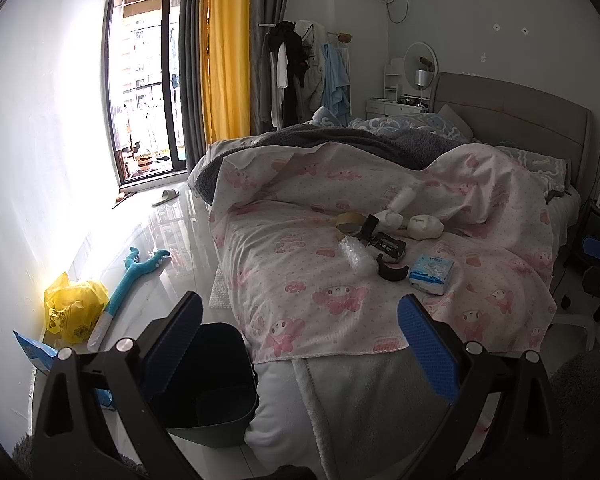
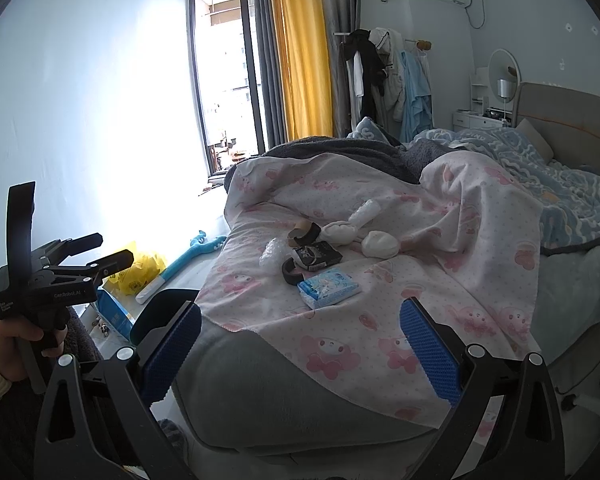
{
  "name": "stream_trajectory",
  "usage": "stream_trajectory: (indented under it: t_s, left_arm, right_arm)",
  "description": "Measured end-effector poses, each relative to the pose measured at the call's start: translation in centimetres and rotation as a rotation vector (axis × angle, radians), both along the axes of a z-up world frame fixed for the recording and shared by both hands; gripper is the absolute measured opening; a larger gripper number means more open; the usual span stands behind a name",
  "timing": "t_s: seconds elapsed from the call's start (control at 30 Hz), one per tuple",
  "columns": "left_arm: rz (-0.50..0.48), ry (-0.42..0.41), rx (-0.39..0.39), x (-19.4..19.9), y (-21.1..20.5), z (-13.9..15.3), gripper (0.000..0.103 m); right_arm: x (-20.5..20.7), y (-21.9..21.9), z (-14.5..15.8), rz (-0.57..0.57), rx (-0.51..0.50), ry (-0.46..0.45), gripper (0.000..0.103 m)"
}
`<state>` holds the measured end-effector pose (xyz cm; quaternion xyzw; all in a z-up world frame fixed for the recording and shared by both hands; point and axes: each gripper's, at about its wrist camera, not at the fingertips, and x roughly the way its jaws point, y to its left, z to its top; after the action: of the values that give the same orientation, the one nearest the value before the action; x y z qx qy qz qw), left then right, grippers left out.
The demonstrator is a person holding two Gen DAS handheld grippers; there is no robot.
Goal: Collect trash
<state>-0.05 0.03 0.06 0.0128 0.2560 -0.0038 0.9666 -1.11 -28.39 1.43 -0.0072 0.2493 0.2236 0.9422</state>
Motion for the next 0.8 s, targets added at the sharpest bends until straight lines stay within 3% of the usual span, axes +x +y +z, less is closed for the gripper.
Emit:
stream_trajectory:
  t_s: [0.8]
  left_arm:
    - [0.0, 0.002, -0.001, -0.06, 0.12, -0.03, 0.1]
  right_arm:
    - [0.13, 0.2, -0.15, 0.001, -0.004, 0.002, 0.101]
